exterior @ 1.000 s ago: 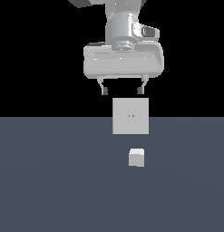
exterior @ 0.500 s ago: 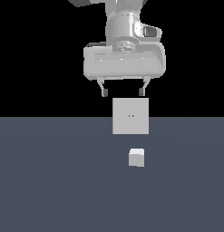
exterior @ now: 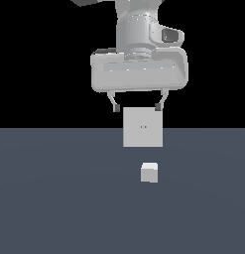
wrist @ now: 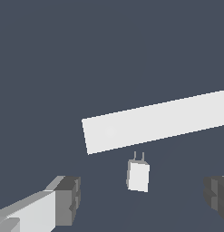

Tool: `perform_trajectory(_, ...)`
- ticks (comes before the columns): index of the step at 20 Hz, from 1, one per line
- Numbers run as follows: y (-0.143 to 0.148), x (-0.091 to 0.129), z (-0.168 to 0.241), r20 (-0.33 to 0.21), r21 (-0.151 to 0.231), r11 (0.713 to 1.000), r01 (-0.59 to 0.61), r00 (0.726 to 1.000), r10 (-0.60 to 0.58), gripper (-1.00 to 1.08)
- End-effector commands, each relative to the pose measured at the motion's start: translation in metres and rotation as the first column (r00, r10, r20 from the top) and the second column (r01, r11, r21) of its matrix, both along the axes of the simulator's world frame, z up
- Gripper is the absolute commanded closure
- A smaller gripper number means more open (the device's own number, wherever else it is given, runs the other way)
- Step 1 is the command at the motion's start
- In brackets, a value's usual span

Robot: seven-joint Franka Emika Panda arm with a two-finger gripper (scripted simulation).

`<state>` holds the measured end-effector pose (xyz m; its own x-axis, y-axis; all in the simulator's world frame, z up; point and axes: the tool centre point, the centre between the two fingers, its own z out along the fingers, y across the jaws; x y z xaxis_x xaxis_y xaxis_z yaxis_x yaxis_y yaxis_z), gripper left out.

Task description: Plug the charger into the wall socket.

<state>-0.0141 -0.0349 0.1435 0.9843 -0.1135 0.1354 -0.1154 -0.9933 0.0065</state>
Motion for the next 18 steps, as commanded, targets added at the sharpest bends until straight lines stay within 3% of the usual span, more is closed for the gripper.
perform_trajectory(1, -0.002, -0.005, -0.006, 0.029, -0.004, 1.0, 0.01, 1.0, -0.01, -0.92)
perform_trajectory(18, -0.012, -0.028, -0.049, 0.226, -0.025, 0.996, 0.081, 0.971, -0.073, -0.92)
